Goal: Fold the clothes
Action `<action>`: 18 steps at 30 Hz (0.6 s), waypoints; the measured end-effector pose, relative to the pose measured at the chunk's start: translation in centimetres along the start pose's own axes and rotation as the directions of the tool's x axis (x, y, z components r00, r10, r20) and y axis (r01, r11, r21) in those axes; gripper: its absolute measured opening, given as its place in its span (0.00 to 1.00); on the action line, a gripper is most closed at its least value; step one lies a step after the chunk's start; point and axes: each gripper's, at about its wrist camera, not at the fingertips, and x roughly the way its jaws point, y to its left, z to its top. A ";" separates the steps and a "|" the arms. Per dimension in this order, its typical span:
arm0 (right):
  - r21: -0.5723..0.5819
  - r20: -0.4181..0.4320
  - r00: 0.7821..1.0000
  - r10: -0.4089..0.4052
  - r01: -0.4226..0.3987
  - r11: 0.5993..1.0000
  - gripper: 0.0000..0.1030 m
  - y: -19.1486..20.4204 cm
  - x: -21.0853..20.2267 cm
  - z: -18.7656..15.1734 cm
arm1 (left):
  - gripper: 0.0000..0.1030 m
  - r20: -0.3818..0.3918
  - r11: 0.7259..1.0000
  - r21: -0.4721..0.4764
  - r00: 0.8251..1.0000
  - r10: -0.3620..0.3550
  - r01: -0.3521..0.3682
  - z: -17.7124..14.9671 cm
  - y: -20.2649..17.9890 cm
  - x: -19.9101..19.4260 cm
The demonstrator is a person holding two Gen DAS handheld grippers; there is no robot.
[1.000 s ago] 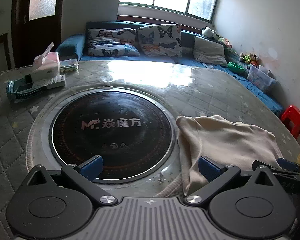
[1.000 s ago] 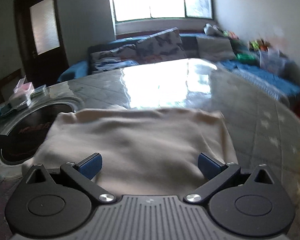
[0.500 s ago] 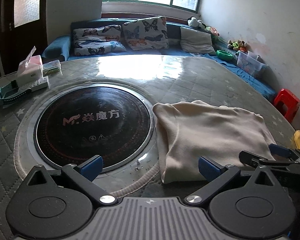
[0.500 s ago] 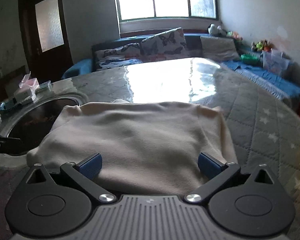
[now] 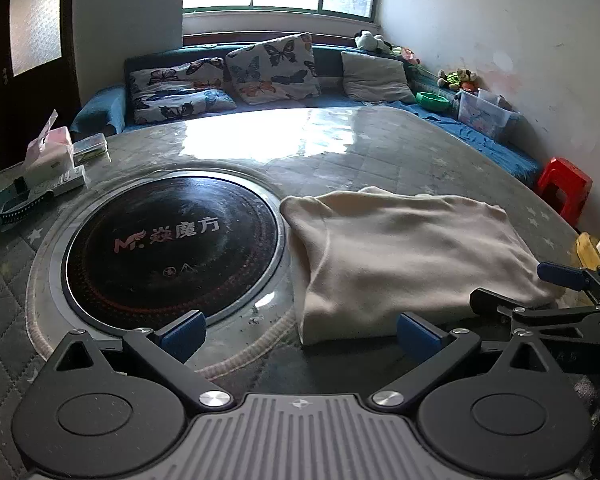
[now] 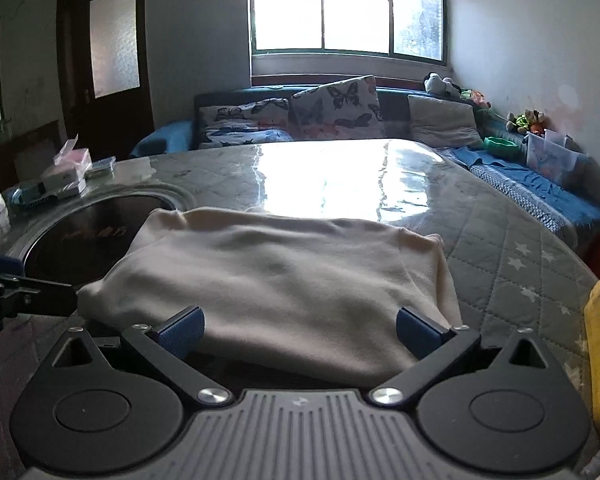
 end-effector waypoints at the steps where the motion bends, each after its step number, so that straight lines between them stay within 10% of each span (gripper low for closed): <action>1: 0.001 0.001 1.000 -0.002 0.002 1.000 1.00 0.1 -0.2 -0.1 | 1.00 0.000 1.000 0.005 1.000 -0.001 0.001 -0.1 -0.1 -0.1; 18: 0.047 0.008 1.000 -0.031 0.030 0.998 1.00 0.4 -3.3 -1.8 | 1.00 0.034 0.998 0.054 0.999 -0.019 0.017 -1.7 -1.8 -2.5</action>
